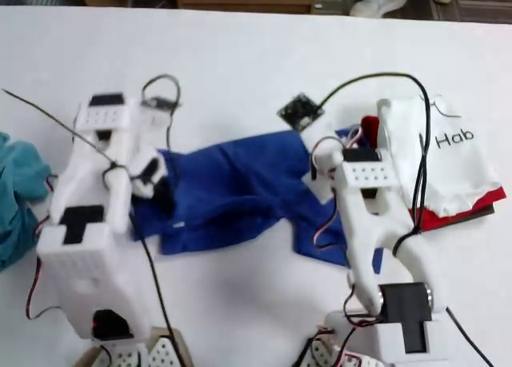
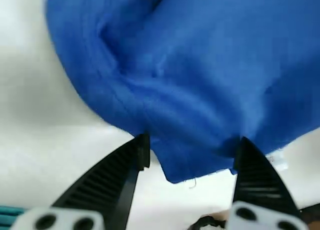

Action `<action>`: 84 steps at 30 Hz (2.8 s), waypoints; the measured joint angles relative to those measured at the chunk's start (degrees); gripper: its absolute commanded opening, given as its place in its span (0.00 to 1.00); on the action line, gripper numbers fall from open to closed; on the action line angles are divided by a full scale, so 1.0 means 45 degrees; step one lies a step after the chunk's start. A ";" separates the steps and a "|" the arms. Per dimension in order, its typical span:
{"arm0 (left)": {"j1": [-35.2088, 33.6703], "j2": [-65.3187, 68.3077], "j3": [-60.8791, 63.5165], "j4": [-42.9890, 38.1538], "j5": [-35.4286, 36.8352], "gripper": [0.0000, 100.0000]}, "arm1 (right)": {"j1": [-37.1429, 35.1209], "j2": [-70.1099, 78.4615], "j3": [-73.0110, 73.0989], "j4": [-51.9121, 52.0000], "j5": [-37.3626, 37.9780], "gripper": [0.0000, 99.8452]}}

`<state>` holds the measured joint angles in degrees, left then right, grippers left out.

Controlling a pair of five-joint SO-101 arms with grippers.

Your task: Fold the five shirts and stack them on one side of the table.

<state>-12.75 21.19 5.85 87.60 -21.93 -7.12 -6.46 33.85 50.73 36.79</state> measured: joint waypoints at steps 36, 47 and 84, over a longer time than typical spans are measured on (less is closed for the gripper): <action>-0.0215 -0.1934 0.2657 -0.1680 0.0625 0.29 | 0.0293 -0.5236 0.2618 0.3536 0.0645 0.22; 0.0957 -0.1934 0.2462 0.0117 -0.0703 0.29 | -0.0469 -0.6447 0.5919 0.1465 0.0860 0.22; 0.1192 0.0801 0.0176 -0.0469 -0.0527 0.29 | -0.0547 -0.6916 0.7834 0.0703 0.2364 0.22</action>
<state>-7.38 24.79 6.64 85.49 -24.31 -9.58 -37.58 69.10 53.89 47.43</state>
